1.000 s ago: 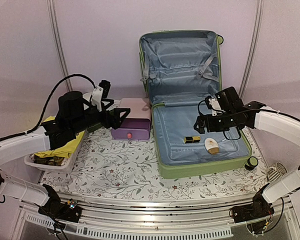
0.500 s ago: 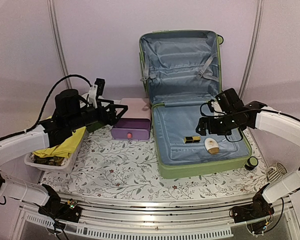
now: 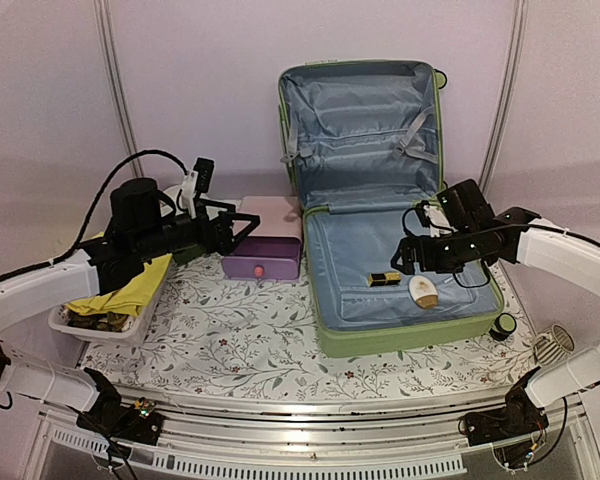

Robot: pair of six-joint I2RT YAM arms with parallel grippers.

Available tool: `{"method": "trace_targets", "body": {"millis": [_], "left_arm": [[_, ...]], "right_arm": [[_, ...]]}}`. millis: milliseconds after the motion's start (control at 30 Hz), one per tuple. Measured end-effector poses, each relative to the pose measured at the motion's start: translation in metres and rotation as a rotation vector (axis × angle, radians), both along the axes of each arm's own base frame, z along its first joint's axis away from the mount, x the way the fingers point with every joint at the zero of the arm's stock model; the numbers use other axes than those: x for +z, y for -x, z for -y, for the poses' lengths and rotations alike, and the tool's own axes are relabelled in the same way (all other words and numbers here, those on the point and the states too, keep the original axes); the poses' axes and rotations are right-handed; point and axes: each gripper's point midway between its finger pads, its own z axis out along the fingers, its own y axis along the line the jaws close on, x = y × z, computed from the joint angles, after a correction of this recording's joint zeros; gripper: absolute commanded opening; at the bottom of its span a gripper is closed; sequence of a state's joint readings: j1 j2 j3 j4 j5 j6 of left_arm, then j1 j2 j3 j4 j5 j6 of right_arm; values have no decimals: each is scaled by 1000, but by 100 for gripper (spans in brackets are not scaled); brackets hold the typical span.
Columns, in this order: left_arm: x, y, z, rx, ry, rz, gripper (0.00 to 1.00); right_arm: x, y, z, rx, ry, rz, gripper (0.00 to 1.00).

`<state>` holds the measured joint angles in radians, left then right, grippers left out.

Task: Open, take out, and arrange the luggage
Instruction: Pick up the makeup from the center of the board.

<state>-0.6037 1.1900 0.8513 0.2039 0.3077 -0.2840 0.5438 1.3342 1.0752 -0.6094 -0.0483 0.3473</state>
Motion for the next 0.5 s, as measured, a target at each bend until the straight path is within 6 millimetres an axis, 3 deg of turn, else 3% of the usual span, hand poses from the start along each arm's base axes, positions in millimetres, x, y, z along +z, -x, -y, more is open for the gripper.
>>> {"method": "trace_targets", "body": {"millis": [500], "left_arm": [[3, 3, 3, -25, 27, -14, 98]], "right_arm": [[2, 12, 13, -41, 2, 3, 99]]}}
